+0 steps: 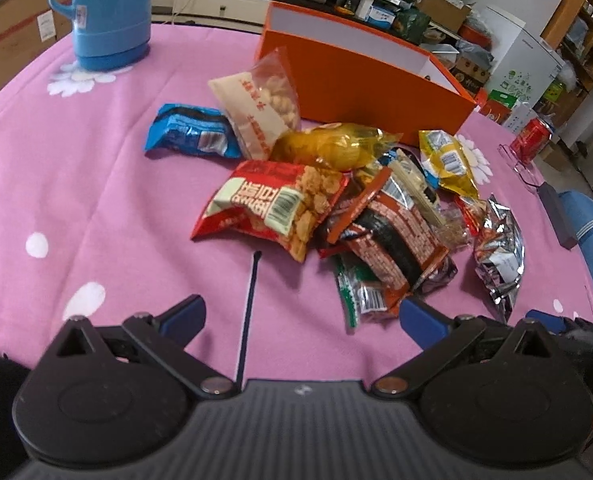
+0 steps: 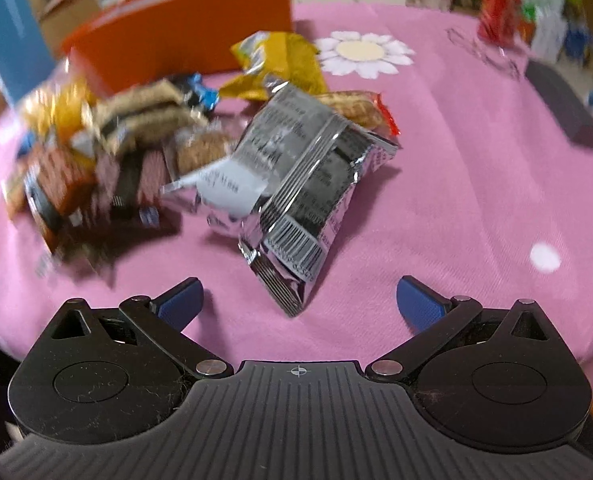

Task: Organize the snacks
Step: 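Grasp the silver foil bag with the right tool while the left tool grasps a brown-striped packet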

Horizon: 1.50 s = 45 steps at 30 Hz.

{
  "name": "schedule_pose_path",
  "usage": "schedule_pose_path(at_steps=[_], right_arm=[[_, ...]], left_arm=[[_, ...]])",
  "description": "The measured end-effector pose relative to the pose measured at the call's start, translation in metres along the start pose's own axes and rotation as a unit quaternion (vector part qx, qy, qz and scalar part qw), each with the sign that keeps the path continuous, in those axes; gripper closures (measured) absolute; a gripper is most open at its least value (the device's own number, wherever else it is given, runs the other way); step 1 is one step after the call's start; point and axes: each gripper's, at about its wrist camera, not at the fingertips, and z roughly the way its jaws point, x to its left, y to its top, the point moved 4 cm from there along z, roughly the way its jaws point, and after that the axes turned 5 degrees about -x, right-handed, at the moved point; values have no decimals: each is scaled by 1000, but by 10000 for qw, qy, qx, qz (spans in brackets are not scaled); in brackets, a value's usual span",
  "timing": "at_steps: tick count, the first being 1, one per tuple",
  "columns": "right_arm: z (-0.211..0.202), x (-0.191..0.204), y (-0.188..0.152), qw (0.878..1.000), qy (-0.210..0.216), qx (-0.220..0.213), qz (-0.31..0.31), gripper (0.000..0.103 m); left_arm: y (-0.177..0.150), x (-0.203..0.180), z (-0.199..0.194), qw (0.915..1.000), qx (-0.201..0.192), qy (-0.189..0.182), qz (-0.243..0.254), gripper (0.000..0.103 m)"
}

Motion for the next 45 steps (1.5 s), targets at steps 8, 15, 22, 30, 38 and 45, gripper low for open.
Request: schedule_pose_path(at_steps=[8, 15, 22, 30, 38, 45], right_arm=[[-16, -13, -2, 9988, 423, -160, 208, 10], [-38, -38, 22, 9950, 624, -598, 510, 10], [-39, -56, 29, 9937, 533, -677, 718, 9], [-27, -38, 42, 9912, 742, -666, 870, 10], [19, -14, 67, 9951, 323, -402, 848, 11], [29, -36, 42, 9965, -388, -167, 721, 12]], left_arm=[[21, -26, -1, 9986, -142, -481, -138, 1], [35, -57, 32, 9965, -103, -476, -685, 1], [33, -57, 50, 9986, -77, -81, -523, 38], [12, 2, 50, 9957, 531, 87, -755, 47], [-1, -3, 39, 9994, 329, 125, 8, 41], [-4, 4, 38, 9990, 241, 280, 237, 43]])
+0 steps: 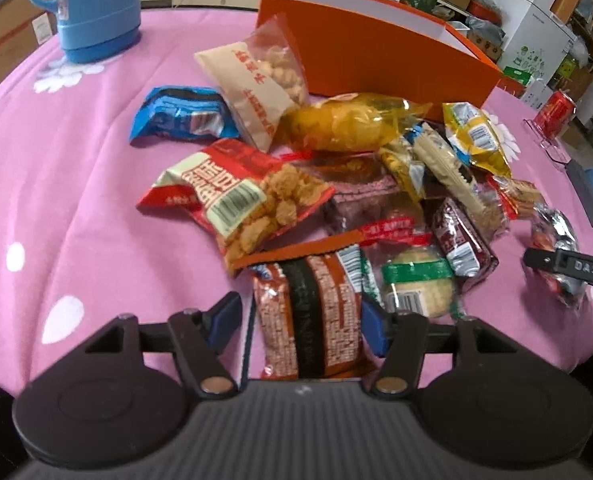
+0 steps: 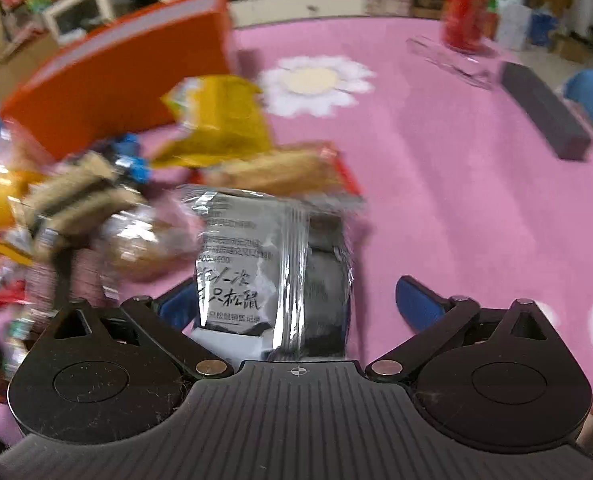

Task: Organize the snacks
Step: 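Grasp the silver foil bag with the right tool while the left tool grasps a brown-striped packet, then carry both packets into the orange box and open both tools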

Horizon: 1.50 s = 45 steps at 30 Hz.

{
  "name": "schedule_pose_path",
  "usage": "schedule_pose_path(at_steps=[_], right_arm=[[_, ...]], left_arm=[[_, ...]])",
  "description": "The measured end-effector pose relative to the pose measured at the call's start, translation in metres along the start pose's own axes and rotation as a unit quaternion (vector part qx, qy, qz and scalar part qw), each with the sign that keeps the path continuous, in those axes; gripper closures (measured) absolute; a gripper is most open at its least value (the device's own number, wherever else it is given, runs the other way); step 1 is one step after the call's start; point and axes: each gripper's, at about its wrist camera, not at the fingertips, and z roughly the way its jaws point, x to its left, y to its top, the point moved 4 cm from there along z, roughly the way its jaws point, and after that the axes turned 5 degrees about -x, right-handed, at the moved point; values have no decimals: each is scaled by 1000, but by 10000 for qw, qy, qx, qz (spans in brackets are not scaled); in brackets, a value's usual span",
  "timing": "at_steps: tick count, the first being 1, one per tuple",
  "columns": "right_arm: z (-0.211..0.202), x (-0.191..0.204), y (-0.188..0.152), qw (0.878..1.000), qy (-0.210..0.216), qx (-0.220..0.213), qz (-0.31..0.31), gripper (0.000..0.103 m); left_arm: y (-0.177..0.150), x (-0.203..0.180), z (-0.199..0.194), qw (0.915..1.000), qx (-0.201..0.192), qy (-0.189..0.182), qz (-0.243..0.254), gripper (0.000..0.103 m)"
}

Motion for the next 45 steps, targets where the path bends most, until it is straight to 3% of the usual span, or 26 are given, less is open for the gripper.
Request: schedule_pose_path(at_steps=[5, 10, 11, 12, 13, 14, 15, 18, 22, 26, 32, 35, 39, 44, 45], right_arm=[[-9, -7, 5, 9992, 342, -46, 220, 12], [-8, 2, 8, 9992, 240, -116, -309, 13], [-5, 0, 5, 9993, 245, -57, -287, 15], [-2, -1, 3, 9992, 293, 12, -254, 20], [-4, -1, 0, 9989, 250, -122, -369, 33], [-6, 1, -3, 9981, 124, -225, -565, 42], [-9, 1, -4, 9973, 210, -326, -619, 58], [-20, -1, -3, 9973, 560, -205, -418, 63], [-47, 0, 0, 9958, 800, -378, -244, 63], [-73, 10, 27, 9898, 1228, -720, -99, 63], [-70, 48, 109, 9764, 1639, -1323, -479, 62], [-47, 68, 154, 9730, 1578, -1540, -681, 62], [5, 87, 202, 9756, 1484, -1468, -675, 62], [70, 109, 234, 9795, 1353, -1253, -811, 61], [82, 114, 237, 9799, 1341, -1194, -866, 58]], left_arm=[[4, -3, -2, 9999, -7, -111, -47, 37], [-2, -11, 2, 9998, 6, 54, 184, 40], [-3, -11, 2, 9998, -12, 89, 199, 43], [-3, -11, 2, 9996, -23, 135, 232, 53], [-2, -11, 2, 9994, -43, 194, 274, 60], [-1, -9, 1, 9994, -43, 216, 264, 61], [0, -5, -1, 9998, -29, 123, 121, 62], [6, 7, -18, 9994, -120, -188, -270, 62], [19, 6, -48, 9988, -421, -224, -105, 62], [56, -3, -63, 9948, -758, -682, -75, 62], [150, -21, -44, 9876, -1333, -802, 210, 62], [195, -25, -19, 9861, -1430, -821, 204, 62], [247, -31, 27, 9864, -1479, -650, 301, 62], [276, -29, 85, 9901, -1270, -490, 357, 60], [276, -27, 94, 9914, -1190, -421, 353, 53]])
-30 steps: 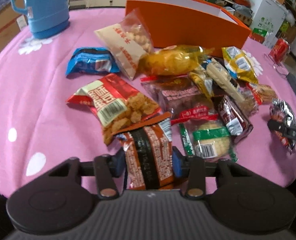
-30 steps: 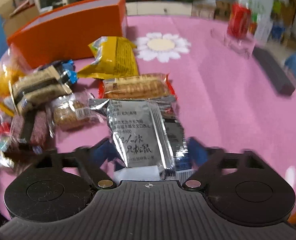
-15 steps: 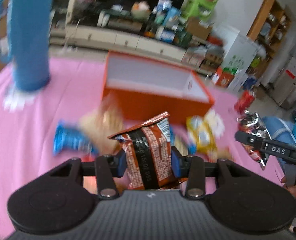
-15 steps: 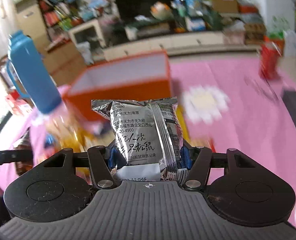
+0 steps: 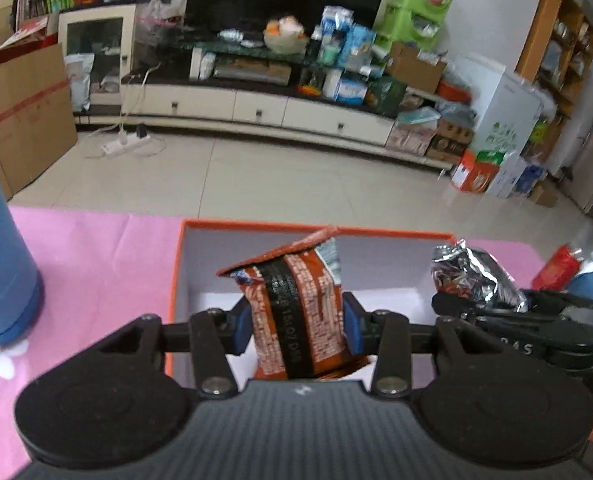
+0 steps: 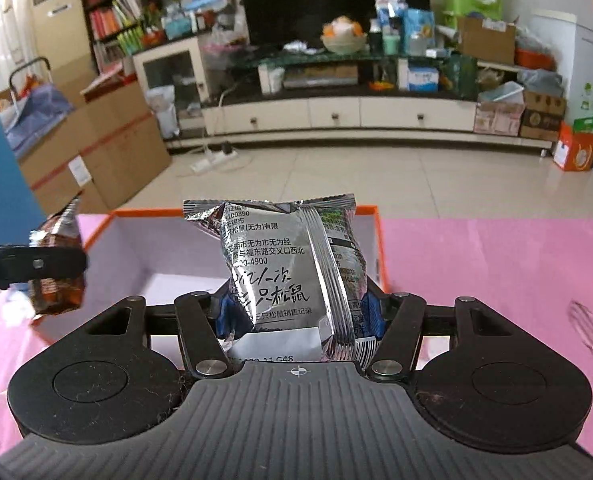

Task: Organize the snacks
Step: 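Carry both packets into the orange box and open both tools, then return both tools to the snack pile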

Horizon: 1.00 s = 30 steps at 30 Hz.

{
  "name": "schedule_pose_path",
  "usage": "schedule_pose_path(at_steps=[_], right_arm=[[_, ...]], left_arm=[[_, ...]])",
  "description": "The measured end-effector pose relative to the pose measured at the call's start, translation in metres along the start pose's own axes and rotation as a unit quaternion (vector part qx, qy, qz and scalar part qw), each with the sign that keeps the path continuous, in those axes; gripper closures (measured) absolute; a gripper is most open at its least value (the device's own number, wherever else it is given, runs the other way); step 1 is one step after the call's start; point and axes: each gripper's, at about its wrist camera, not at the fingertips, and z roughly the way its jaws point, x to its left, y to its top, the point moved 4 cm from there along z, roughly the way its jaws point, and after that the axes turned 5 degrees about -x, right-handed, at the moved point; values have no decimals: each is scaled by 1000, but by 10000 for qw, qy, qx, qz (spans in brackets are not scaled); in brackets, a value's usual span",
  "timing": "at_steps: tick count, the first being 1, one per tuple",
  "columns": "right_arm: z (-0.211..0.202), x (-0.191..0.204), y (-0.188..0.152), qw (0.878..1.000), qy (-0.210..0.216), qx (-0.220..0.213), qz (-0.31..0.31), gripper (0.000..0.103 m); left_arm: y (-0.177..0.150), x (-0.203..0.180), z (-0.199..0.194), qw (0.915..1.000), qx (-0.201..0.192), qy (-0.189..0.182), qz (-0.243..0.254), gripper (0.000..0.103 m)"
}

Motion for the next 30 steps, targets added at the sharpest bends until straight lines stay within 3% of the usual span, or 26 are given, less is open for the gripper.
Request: schedule_pose_path(at_steps=[1, 2, 5, 7, 9, 15, 20, 25, 30], right_arm=[[10, 2, -1, 10000, -20, 59, -49, 54], [16, 2, -1, 9999, -37, 107, -66, 53], [5, 4, 0, 9999, 123, -58, 32, 47], [-21, 5, -8, 9995, 172, -228, 107, 24], [-53, 6, -25, 9992, 164, -317, 186, 18], [-137, 3, -114, 9963, 147, 185, 824, 16], [-187, 1, -183, 9894, 54, 675, 1282, 16], [-233, 4, -200, 9887, -135, 664, 1337, 16], [-260, 21, -191, 9941, -121, 394, 998, 13]], left_arm=[[-3, 2, 6, 9999, 120, 102, 10, 45], [-4, 3, 5, 9998, 124, 167, 21, 45], [-16, 3, -28, 9997, -190, 136, 107, 37], [-30, 2, -58, 9994, -323, 79, 92, 35], [-54, 1, -90, 9993, -365, 33, 42, 34], [-142, -3, -160, 9992, -36, -98, -393, 33], [-202, -7, -195, 9974, 359, -203, -591, 33], [-221, -7, -225, 9963, 284, -336, -742, 33], [-223, 1, -241, 9976, 128, -71, -677, 32]])
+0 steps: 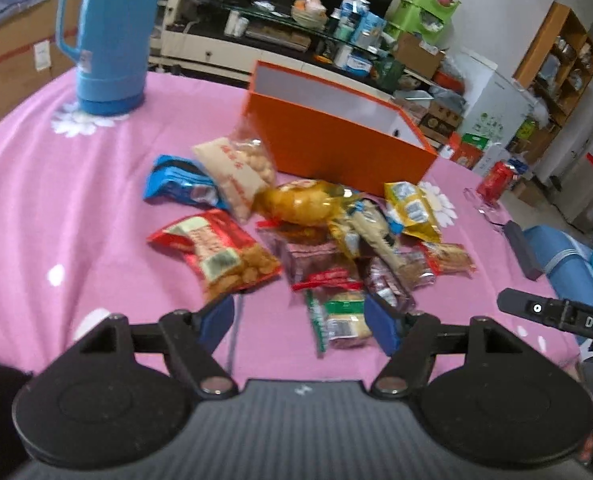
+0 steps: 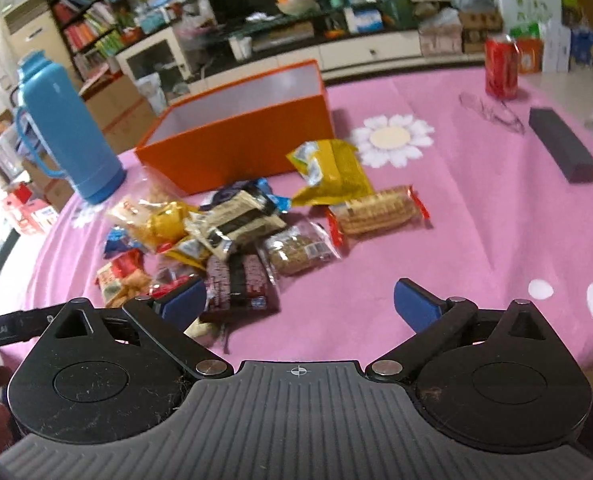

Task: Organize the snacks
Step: 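Return both tools to the snack pile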

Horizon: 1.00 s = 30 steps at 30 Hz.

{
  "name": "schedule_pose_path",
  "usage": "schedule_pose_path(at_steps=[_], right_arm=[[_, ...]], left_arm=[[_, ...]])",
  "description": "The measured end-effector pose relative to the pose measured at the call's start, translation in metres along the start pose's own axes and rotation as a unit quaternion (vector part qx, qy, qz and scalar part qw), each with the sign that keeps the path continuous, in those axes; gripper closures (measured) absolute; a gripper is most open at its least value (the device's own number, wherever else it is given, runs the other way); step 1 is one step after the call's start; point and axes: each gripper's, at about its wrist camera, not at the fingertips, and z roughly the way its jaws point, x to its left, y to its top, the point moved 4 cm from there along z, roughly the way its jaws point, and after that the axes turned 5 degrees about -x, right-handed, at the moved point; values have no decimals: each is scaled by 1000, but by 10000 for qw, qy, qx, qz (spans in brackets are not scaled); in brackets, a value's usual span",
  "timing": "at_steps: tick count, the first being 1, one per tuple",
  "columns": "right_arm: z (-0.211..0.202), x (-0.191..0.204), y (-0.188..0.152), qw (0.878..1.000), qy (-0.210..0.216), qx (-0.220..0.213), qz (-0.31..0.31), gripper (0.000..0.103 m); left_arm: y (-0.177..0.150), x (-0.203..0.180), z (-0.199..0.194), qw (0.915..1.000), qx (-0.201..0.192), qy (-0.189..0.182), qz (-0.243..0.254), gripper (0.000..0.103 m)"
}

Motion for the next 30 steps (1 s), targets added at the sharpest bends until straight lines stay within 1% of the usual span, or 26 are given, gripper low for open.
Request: schedule_pose_path(at_steps=[3, 6, 8, 11, 13, 16, 18, 20, 22, 24, 26, 27, 28, 29, 30], right_arm=[[8, 9, -2, 9998, 184, 91, -76, 13], [26, 14, -6, 9990, 337, 288, -75, 13], [39, 14, -12, 9985, 323, 428, -51, 13], [62, 19, -21, 9968, 418, 677, -82, 13], [75, 18, -25, 9958, 441, 800, -87, 13], [89, 15, -23, 9960, 388, 804, 17, 14], [99, 21, -18, 9959, 506, 753, -28, 14], [111, 32, -15, 9954, 581, 712, -264, 18], [125, 42, -18, 9941, 560, 786, -492, 27], [131, 48, -22, 9945, 473, 658, -669, 27], [133, 52, -22, 9946, 442, 576, -747, 32], [132, 52, -22, 9949, 483, 519, -715, 44], [132, 50, -22, 9953, 490, 482, -689, 59], [131, 48, -22, 9955, 436, 456, -708, 63], [130, 46, -23, 9954, 403, 446, -740, 70]], left_arm=[[2, 11, 2, 9997, 25, 257, -8, 32], [-1, 20, 12, 9989, 208, 424, -23, 32], [-2, 24, 24, 9981, 356, 501, -13, 32], [0, 30, 48, 9955, 596, 731, 16, 32], [5, 32, 61, 9952, 618, 756, 1, 31], [18, 35, 86, 9932, 669, 949, -39, 30], [23, 37, 100, 9912, 742, 1092, -85, 30], [26, 40, 110, 9898, 769, 1190, -131, 30], [26, 43, 118, 9885, 810, 1264, -158, 28], [24, 47, 122, 9888, 837, 1201, -297, 28], [23, 49, 120, 9895, 753, 1172, -375, 29], [23, 50, 119, 9899, 752, 1152, -352, 31], [23, 52, 118, 9904, 750, 1105, -361, 34], [23, 54, 116, 9907, 760, 1053, -396, 36], [23, 56, 113, 9909, 786, 992, -453, 39]])
